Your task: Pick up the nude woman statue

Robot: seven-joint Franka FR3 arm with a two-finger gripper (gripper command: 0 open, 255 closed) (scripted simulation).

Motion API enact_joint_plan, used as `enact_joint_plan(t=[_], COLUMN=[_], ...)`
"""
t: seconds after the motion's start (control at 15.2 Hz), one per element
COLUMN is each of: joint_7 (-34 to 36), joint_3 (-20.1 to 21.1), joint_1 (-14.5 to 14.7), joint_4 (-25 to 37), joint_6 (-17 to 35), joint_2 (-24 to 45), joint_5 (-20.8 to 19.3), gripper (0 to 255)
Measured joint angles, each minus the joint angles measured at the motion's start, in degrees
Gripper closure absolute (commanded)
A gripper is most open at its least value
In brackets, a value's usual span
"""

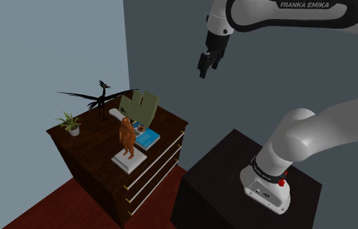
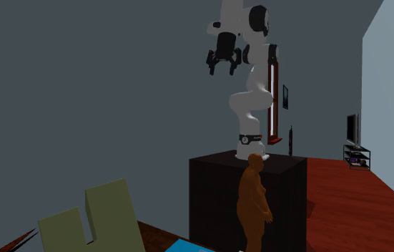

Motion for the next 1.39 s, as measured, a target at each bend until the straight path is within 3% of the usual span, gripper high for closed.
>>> enact_joint_plan(t=[0.66,1.39], joint_7=[10.8,24.6], joint_3=[8.5,14.5], joint_1=[0.6,2.4], joint_4=[4.0,18.1], joint_6=[11.1,16.5], joint_2=[17.7,42.6], joint_5=[-1.7,-11.7], gripper=[0,0])
